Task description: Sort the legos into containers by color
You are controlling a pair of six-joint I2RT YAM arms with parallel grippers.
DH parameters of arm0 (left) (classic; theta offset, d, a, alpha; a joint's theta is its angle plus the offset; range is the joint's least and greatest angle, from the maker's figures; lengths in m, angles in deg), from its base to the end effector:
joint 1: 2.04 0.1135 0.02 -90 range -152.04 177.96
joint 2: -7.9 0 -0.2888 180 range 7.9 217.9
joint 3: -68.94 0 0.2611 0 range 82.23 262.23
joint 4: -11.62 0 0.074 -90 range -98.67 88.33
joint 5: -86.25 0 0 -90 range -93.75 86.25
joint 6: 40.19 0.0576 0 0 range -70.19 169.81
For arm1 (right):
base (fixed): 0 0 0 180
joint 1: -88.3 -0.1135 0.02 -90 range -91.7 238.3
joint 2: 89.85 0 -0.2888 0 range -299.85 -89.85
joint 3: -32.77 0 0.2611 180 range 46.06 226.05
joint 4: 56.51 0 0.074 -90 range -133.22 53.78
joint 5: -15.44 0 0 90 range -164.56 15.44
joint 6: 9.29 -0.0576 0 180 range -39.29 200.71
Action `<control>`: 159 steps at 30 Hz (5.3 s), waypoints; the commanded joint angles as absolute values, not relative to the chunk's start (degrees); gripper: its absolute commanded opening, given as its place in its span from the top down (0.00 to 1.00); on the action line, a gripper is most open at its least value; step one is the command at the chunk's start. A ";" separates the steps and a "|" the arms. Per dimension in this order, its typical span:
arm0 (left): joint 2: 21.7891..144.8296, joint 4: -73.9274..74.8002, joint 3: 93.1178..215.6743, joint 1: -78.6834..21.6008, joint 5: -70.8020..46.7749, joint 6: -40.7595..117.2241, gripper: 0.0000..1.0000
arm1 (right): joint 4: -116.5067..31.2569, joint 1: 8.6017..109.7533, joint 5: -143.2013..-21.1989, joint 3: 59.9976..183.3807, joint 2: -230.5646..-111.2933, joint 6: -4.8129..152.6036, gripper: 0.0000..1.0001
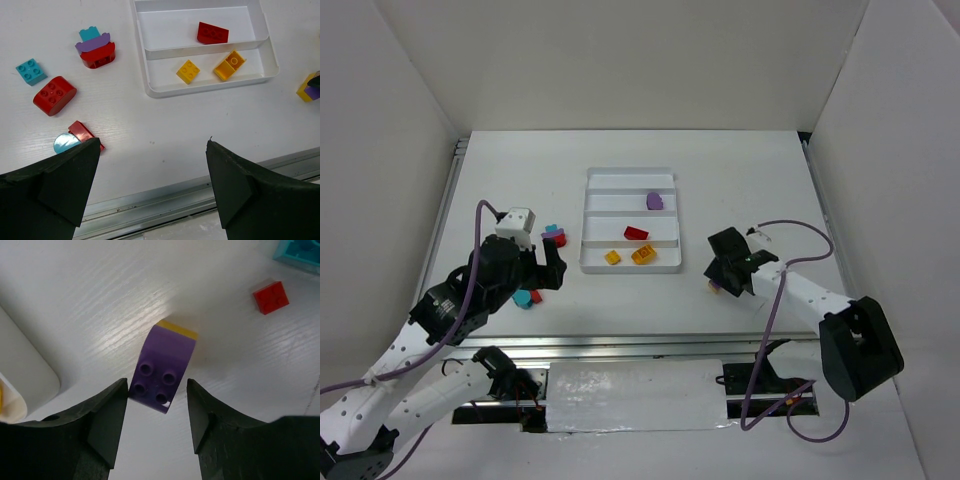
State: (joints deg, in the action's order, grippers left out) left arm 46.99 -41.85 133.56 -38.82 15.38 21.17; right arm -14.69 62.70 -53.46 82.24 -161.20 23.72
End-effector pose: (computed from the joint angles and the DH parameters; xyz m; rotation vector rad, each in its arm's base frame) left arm 0.1274 -0.0716 0.3480 -0.0615 2.0489 -0.3738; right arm 0.2133 0.0792 0.1753 0.7996 2.4339 0.0365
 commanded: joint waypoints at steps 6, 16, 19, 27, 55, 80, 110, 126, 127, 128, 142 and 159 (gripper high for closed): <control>46.05 -39.81 133.47 -38.96 15.14 21.77 0.01 | -19.58 68.70 -60.05 79.45 -159.28 26.39 0.52; 45.61 -39.38 133.82 -38.96 13.58 20.99 0.01 | -24.40 65.03 -66.38 79.90 -153.17 33.15 1.00; 45.09 -37.63 133.12 -38.87 6.14 17.83 0.00 | -31.31 62.38 -74.50 77.62 -145.95 37.97 1.00; 41.13 6.90 117.31 -39.22 -32.29 7.64 0.01 | -63.93 62.03 -114.87 66.46 -124.66 43.19 1.00; 53.00 29.80 114.66 -45.99 -39.35 2.79 0.12 | -86.91 46.91 -114.56 69.00 -130.72 38.08 1.00; 54.21 28.21 117.38 -46.08 -39.96 7.45 0.14 | -86.20 44.97 -119.21 71.81 -137.22 40.19 1.00; 57.91 29.09 119.23 -46.95 -44.80 7.54 1.00 | -75.04 44.80 -117.01 76.38 -134.93 48.54 0.51; 48.76 5.99 123.09 -42.91 -20.05 18.88 1.00 | -57.47 62.72 -113.86 69.79 -119.73 56.19 1.00; 49.64 2.76 123.53 -42.82 -15.84 18.44 1.00 | -56.85 63.42 -112.45 70.05 -119.38 56.10 1.00; 50.87 0.55 124.75 -42.82 -11.10 17.65 1.00 | -55.97 63.43 -110.70 70.40 -119.64 56.10 1.00; 84.87 -5.09 133.55 -37.38 23.13 4.64 0.79 | -47.19 63.43 -102.33 74.27 -119.56 54.43 1.00; 90.97 -0.79 132.15 -35.18 20.59 2.70 0.14 | -44.98 63.43 -101.90 74.27 -120.78 56.10 1.00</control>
State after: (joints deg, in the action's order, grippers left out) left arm 93.53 -3.14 131.72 -35.28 20.34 3.07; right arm -44.91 63.18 -102.68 71.57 -119.72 55.13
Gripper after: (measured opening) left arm 0.843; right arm 0.438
